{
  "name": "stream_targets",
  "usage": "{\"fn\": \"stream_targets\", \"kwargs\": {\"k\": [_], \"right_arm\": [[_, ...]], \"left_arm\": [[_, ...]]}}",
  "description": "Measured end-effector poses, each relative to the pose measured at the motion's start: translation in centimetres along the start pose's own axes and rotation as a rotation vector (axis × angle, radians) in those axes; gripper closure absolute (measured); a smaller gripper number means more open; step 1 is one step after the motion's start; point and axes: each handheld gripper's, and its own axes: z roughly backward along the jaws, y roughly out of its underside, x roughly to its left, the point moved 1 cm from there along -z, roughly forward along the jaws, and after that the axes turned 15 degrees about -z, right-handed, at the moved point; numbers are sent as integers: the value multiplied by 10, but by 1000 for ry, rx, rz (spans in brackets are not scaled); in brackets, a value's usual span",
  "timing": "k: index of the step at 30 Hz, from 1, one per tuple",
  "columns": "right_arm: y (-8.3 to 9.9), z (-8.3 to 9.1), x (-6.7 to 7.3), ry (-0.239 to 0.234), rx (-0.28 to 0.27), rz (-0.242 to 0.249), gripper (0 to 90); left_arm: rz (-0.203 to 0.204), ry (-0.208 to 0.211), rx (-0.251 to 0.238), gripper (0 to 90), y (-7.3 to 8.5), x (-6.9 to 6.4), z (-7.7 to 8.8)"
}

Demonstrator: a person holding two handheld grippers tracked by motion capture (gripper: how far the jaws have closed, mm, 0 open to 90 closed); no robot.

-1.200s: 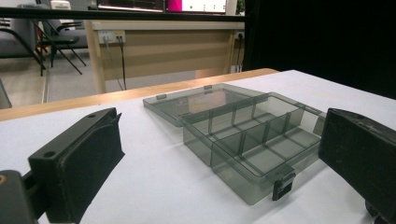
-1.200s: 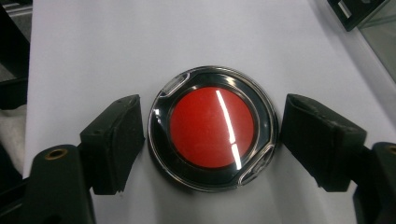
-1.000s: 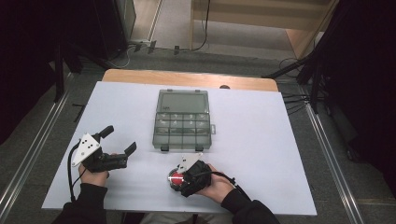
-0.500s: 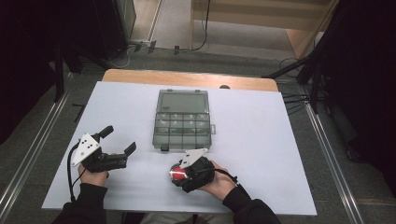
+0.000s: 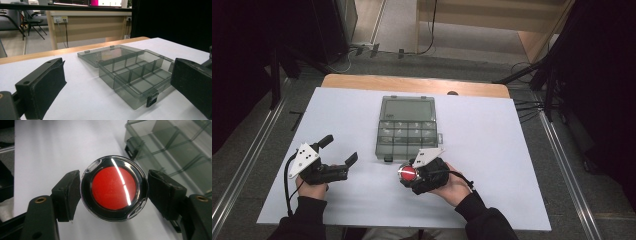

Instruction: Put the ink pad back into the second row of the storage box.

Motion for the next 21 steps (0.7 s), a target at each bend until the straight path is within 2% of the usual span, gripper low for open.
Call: {"fn": "stream_targets", "kwargs": {"k": [10,18,21], "right_arm": [[-6,11,-24,15,-30,-61,307],[-10,17,-36,42,-48,-79,308],[-18,17,-45,58,-50,-90,308]], "left_arm": [[4,2,0,0,0,0,0],[7,-3,5,0,0,-1,0],[9,-14,8,0,1,0,2]]}}
